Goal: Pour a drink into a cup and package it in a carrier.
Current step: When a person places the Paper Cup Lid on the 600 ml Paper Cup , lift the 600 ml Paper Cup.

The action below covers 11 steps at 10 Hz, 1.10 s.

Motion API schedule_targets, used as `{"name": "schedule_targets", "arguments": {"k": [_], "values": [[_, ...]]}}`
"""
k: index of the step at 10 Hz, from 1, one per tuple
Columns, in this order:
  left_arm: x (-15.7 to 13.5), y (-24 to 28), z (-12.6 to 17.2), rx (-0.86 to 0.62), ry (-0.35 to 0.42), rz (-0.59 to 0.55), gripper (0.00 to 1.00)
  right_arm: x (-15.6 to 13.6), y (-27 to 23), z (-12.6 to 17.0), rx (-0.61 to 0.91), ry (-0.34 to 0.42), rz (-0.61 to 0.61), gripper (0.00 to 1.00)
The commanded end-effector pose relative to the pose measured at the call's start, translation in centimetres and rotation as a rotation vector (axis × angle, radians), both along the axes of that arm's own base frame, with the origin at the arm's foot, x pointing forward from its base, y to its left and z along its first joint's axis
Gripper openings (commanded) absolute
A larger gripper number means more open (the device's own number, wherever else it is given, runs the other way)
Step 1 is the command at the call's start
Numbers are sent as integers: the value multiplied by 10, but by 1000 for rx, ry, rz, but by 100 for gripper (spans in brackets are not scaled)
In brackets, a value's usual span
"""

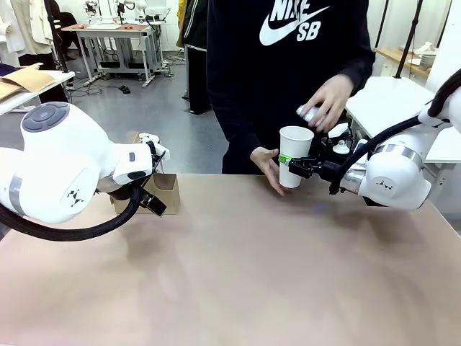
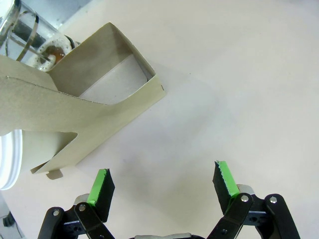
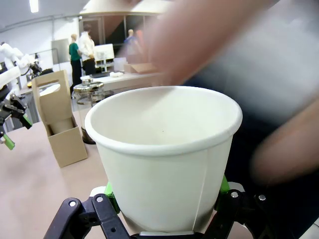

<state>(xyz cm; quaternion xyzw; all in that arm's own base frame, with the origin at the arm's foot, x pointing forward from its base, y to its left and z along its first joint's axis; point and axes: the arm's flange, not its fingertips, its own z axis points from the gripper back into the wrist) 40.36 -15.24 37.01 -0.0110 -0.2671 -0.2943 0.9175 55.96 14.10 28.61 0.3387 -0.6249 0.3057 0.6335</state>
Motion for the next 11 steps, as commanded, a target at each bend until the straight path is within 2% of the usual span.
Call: {"name": "schedule_targets", "arguments": {"k": [1,11], "values": [[0,0,0,-2,0,0,100,0,4,5,4,0,-22,80],[0,0,0,-2,0,0,100,0,4,5,4,0,-22,80]]}}
